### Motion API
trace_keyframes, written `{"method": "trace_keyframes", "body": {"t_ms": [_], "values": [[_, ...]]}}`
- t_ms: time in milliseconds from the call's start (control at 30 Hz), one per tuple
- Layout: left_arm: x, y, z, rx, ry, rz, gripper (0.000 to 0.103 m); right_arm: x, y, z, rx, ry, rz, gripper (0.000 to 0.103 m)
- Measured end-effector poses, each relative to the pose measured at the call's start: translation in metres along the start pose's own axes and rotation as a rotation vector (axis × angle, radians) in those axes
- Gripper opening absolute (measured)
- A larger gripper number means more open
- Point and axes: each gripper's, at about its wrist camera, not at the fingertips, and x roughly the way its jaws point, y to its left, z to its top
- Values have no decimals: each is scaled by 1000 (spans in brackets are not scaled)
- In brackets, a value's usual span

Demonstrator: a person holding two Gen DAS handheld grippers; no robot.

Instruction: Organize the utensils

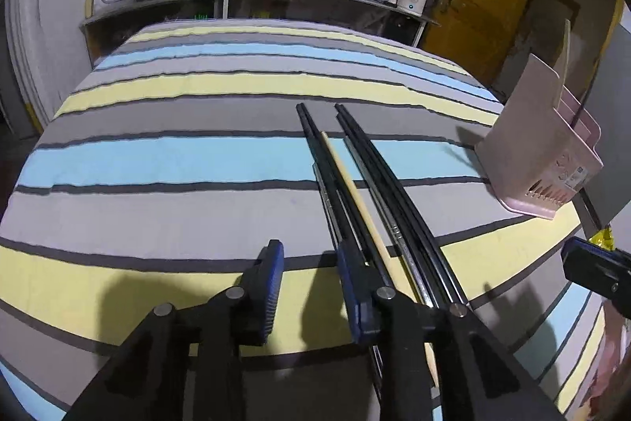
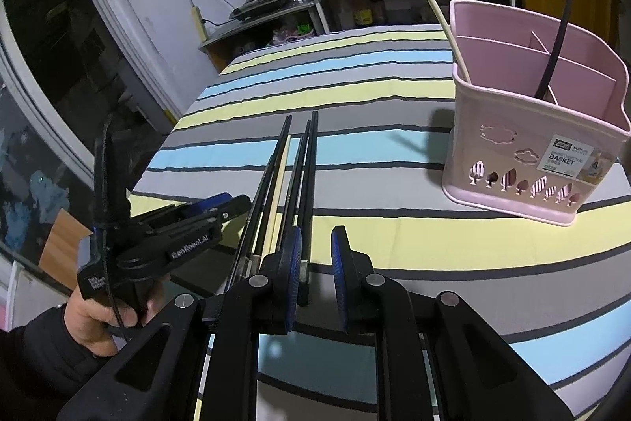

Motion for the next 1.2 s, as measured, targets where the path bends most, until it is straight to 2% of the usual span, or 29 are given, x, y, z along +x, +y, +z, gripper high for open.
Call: {"method": "trace_keyframes", "body": {"t_ms": [167, 267, 333, 367, 433, 500, 600, 700, 867, 1000, 1200], "values": [[5, -12, 0, 47, -19, 32, 40, 4, 0, 1, -1, 6, 4, 16], [9, -22, -1, 109, -18, 97, 41, 6, 0, 2, -1, 9, 4, 16], [9, -24, -1, 116, -18, 107, 41, 7, 2, 3, -4, 10, 5, 16], [9, -22, -1, 111, -17, 103, 39, 7, 2, 3, -6, 10, 6, 16], [7, -18, 0, 102, -18, 116, 28, 8, 3, 4, -8, 11, 5, 16], [5, -11, -1, 84, -16, 121, 9, 10, 5, 5, -12, 14, 6, 16], [0, 6, -1, 40, -8, 109, 7, 14, 8, 7, -24, 17, 11, 16], [-7, 25, -3, 7, -6, 138, 6, 23, 19, 14, -51, 19, 27, 16], [-14, 55, -2, -55, -5, 145, 6, 46, 39, 26, -92, 34, 75, 16], [-15, 69, 0, -92, 0, 113, 6, 78, 54, 39, -117, 65, 106, 16], [-10, 74, 7, -105, 1, 75, 6, 126, 55, 47, -124, 130, 87, 16]]}}
